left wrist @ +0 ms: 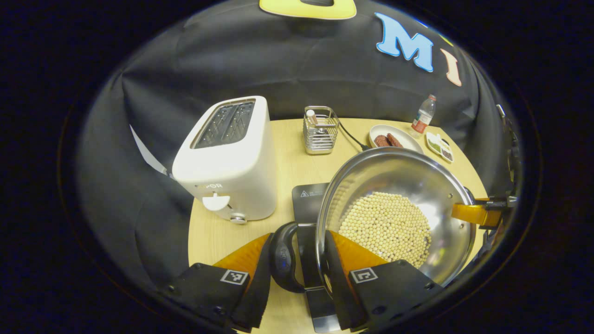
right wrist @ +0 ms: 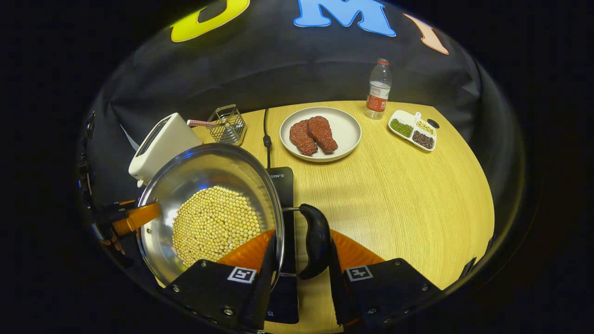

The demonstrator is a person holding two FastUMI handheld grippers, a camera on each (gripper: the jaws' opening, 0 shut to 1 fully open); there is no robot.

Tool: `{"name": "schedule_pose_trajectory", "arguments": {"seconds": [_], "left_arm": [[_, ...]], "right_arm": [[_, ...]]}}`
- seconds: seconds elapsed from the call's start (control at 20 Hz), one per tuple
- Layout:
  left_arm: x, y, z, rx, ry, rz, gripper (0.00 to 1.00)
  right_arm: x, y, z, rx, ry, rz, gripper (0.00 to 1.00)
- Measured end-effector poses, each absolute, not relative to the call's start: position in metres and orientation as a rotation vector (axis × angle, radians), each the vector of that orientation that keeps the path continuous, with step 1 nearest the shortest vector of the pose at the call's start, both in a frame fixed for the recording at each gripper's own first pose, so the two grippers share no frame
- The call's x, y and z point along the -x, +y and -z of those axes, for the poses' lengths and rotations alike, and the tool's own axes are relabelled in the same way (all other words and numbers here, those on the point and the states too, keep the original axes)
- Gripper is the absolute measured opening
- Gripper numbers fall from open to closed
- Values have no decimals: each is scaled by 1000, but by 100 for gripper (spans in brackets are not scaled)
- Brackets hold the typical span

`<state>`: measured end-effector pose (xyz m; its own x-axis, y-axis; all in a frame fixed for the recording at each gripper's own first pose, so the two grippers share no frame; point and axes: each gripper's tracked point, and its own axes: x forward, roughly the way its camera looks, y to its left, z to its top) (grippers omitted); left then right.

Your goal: First push the handle of the pot to place it horizontally, then grasp the pot with both hands and set it on the induction cooktop.

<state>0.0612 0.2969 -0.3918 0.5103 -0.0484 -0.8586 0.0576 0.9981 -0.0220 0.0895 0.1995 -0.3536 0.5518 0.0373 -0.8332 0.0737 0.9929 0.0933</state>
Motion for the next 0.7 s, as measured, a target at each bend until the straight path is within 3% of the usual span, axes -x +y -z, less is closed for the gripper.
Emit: {"name": "schedule_pose_trajectory", "arguments": {"seconds": [0.4, 0.45, 0.65, 0.7], "left_arm": [[-61, 299, 405, -7, 1032, 82, 66], [-62, 299, 407, -9, 1031, 84, 63], [-67, 299, 410, -17, 1020, 89, 66], [-65, 299, 409, -18, 1018, 89, 62]], "right_arm": [[-90, 202, 361, -121, 1003, 27, 55], [-90, 202, 362, -123, 1003, 28, 55], [-90, 202, 370, -128, 1020, 34, 55], [-90, 202, 372, -132, 1024, 35, 56]]}}
